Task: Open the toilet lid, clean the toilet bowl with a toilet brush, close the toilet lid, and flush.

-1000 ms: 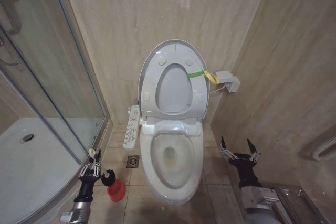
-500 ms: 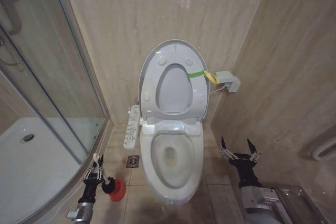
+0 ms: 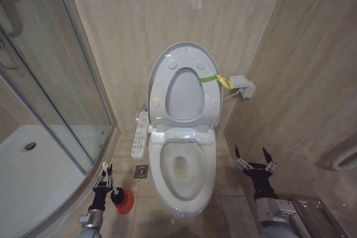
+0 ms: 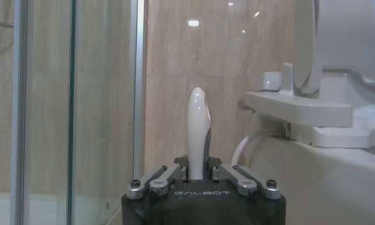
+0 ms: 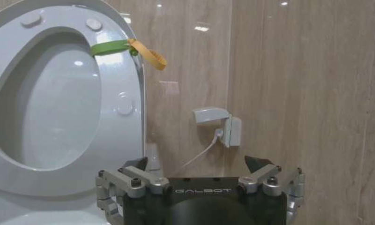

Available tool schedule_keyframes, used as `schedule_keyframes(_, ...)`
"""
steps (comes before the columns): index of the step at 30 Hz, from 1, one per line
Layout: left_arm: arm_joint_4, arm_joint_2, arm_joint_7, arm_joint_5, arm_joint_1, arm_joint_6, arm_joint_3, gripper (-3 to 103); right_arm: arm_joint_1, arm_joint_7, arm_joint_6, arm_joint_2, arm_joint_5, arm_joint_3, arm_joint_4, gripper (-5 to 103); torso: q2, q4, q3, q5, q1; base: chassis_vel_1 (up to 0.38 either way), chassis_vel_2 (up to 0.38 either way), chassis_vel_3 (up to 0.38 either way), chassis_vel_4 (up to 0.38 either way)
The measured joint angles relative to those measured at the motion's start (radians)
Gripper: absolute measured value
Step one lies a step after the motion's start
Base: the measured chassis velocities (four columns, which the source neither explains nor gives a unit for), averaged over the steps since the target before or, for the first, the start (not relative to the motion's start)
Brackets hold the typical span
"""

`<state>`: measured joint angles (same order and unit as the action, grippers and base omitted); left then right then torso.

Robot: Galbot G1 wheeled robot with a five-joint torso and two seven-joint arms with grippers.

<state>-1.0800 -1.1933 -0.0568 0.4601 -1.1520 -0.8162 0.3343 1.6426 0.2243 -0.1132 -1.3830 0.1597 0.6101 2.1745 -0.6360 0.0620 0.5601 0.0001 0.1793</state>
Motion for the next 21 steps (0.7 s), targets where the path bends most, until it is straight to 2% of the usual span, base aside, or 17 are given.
schedule_keyframes(21, 0.188, -0.035, -0.061, -0.003, 0.111, -0.001, -0.061, 18, 0.0, 0.0, 0.0, 0.0, 0.0, 0.0, 0.0, 100, 0.0, 0.0, 0.0, 0.0, 0.0, 0.0, 0.0, 0.0, 0.0)
